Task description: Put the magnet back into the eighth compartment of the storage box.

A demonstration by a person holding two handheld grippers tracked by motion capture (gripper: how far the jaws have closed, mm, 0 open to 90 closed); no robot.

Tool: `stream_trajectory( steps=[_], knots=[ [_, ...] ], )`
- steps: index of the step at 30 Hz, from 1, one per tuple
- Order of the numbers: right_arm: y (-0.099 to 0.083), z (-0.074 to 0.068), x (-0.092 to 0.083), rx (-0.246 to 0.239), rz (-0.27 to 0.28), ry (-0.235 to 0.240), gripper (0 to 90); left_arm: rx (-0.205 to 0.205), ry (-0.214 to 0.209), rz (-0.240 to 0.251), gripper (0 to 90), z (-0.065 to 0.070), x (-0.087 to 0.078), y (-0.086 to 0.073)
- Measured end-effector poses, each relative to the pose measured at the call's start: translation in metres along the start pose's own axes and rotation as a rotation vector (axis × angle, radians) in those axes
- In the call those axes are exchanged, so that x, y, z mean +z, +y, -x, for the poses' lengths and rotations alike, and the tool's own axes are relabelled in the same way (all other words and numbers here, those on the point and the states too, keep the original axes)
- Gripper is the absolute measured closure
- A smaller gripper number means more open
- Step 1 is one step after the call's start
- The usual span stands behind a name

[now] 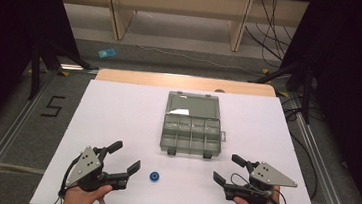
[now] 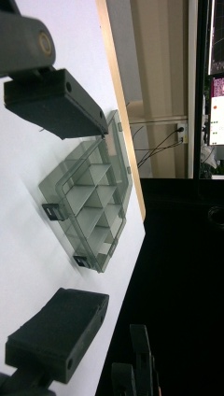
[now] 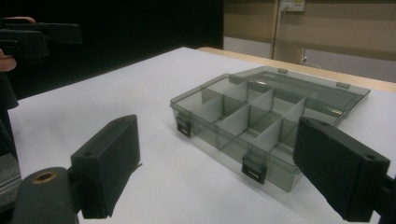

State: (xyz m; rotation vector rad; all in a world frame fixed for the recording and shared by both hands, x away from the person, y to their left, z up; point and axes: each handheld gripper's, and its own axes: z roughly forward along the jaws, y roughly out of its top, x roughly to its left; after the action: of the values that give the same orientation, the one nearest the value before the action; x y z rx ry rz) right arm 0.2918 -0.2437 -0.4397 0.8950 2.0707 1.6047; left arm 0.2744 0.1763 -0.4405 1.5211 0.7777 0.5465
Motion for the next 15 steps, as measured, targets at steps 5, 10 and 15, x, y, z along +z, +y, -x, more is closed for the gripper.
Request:
stream_trajectory(
  steps=[5, 10, 15],
  knots=[
    [0.0007, -0.0001, 0.0010, -0.011, -0.007, 0.007, 15.9, 0.001, 0.001, -0.001, 15.5, -0.0004, -0.0002, 0.0000],
    [0.0010, -0.0018, 0.0018, -0.016, -0.014, 0.012, 15.8, 0.000, 0.001, 0.000, 15.6, 0.0001, 0.0002, -0.0001],
    [0.0017, -0.0035, 0.0045, -0.026, -0.028, 0.043, 16.1, 0.002, 0.004, -0.002, 15.5, -0.0004, -0.0003, 0.0001]
  ],
)
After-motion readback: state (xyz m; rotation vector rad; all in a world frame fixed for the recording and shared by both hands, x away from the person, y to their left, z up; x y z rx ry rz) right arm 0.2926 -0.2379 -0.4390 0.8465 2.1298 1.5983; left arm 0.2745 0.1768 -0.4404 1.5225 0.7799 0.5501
